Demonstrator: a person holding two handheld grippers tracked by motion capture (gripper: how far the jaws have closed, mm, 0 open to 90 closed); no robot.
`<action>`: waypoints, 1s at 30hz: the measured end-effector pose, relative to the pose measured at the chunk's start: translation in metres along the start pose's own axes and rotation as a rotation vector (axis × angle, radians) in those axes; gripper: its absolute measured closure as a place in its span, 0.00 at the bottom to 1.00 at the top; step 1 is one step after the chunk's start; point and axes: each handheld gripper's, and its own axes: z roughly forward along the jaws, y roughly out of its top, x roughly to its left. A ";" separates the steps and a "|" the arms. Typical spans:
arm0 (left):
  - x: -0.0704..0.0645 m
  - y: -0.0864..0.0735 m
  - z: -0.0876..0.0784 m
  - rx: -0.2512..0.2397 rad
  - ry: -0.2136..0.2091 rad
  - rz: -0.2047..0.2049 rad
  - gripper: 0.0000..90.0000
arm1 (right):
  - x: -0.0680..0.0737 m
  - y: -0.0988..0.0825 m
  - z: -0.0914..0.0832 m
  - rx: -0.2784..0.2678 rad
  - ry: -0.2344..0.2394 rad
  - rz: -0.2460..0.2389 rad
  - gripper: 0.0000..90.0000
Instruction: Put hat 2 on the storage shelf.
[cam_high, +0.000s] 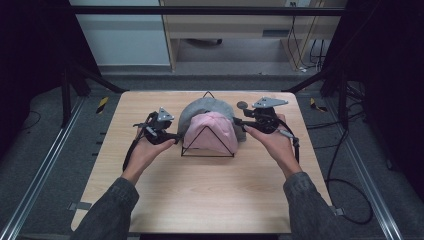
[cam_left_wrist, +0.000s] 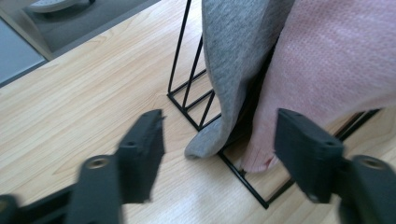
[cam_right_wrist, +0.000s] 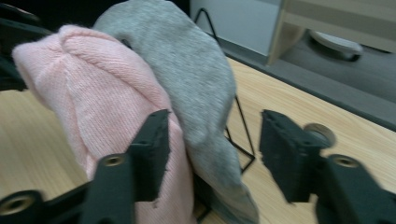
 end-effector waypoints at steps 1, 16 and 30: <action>0.000 0.000 -0.002 -0.001 0.004 0.003 0.35 | 0.000 0.000 0.000 0.000 0.000 0.000 0.47; -0.018 -0.016 -0.039 0.031 -0.024 0.040 0.08 | 0.009 -0.017 -0.041 0.028 -0.135 -0.002 0.14; -0.024 -0.075 -0.036 0.178 -0.052 0.017 0.06 | 0.011 -0.072 -0.048 0.118 -0.164 0.041 0.09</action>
